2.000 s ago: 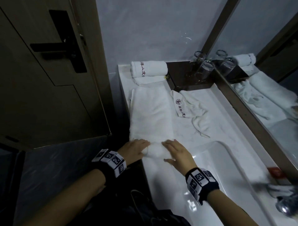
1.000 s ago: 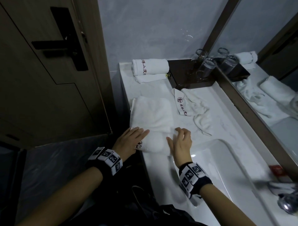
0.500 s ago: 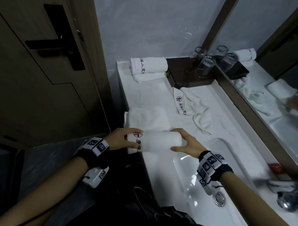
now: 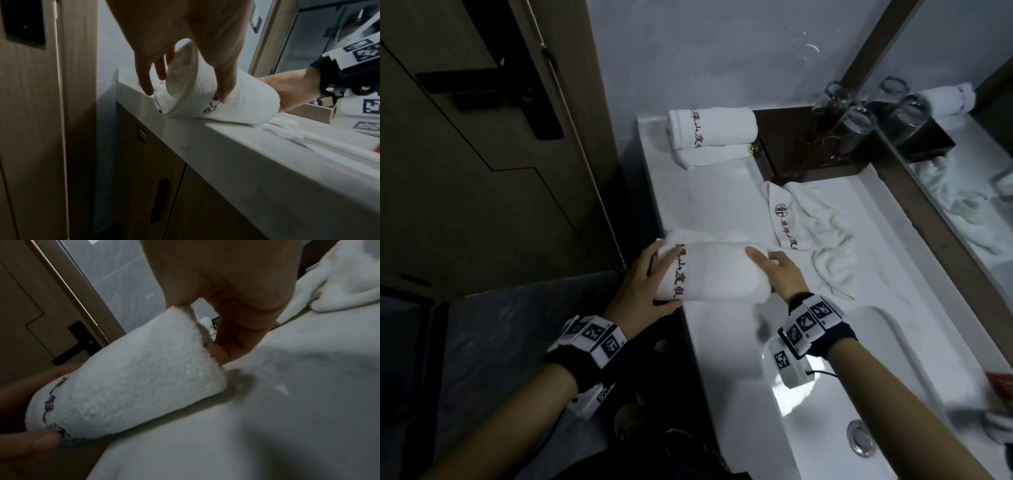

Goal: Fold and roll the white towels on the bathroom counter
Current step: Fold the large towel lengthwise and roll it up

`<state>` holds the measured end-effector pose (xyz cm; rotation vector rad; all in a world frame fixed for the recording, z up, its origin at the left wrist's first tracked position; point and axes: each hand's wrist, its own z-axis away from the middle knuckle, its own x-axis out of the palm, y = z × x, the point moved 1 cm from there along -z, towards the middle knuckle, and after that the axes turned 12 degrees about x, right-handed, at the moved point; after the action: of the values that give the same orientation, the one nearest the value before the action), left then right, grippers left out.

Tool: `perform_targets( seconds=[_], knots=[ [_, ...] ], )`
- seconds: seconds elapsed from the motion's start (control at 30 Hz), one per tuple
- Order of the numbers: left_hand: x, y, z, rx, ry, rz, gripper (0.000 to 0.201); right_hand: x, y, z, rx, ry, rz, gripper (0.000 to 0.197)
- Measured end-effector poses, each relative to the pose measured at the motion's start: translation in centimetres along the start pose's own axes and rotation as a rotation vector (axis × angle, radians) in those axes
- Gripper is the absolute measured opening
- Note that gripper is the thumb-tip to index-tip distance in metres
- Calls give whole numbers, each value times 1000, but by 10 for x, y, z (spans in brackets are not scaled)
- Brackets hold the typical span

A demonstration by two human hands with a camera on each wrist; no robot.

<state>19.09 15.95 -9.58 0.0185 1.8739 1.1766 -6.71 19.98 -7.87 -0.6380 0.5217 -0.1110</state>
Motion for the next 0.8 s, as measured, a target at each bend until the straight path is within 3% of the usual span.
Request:
perform_targets(
  seconds=[0.13, 0.3, 0.37, 0.47, 0.53, 0.6, 0.7, 0.8],
  knots=[
    [-8, -11, -23, -119, -5, 83, 86, 3, -27, -12, -2, 64, 109, 61],
    [-22, -23, -48, -184, -76, 124, 81, 10, -33, -19, 43, 51, 78, 82],
    [-23, -28, -53, -205, -101, 150, 81, 11, -26, -21, 83, 6, 12, 94],
    [-24, -34, -61, -261, -108, 257, 81, 12, -16, -20, 107, -189, -246, 109],
    [-26, -40, -73, -295, -121, 294, 81, 14, -19, -21, 74, -311, -438, 94],
    [-28, -45, -88, -320, -149, 292, 81, 19, -26, -26, 45, -324, -625, 76],
    [-32, -45, -114, -332, -181, 371, 74, 27, -43, -33, 74, -343, -922, 71],
    [-35, -39, -139, -300, -196, 531, 49, 40, -65, -38, 93, -414, -966, 68]
  ],
)
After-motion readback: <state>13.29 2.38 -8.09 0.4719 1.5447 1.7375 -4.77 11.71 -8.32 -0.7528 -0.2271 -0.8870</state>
